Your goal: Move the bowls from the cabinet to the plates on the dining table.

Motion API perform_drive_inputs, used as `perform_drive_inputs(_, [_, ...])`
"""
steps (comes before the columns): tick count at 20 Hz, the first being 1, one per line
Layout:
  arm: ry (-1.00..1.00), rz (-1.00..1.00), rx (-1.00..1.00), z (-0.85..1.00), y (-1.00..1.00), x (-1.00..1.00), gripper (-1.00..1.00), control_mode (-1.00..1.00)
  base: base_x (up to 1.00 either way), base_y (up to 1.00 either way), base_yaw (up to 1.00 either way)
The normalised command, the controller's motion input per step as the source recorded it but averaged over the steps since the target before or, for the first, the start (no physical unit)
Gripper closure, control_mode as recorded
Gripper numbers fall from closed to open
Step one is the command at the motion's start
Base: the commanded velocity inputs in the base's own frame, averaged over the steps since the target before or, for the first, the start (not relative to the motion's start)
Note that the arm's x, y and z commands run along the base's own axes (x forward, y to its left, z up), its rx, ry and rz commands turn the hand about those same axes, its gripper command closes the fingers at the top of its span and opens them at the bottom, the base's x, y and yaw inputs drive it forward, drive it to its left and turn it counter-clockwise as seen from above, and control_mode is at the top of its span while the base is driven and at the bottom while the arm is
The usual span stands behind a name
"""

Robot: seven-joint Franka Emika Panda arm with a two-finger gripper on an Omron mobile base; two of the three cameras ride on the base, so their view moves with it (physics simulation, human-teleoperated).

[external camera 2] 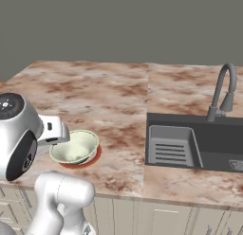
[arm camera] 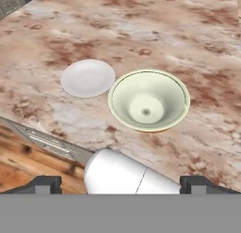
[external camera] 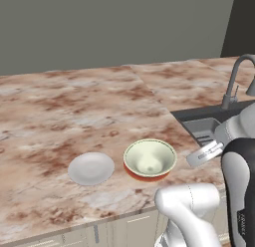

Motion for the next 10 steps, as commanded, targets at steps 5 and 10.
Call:
perform_drive_inputs(5, [0.0,0.0,0.0,0.0,0.0,0.0,-1.0,1.0,-0.02,0.01,0.0])
perform_drive_inputs(10, [0.0,0.0,0.0,0.0,0.0,0.0,-1.0,1.0,-0.32,0.05,0.05])
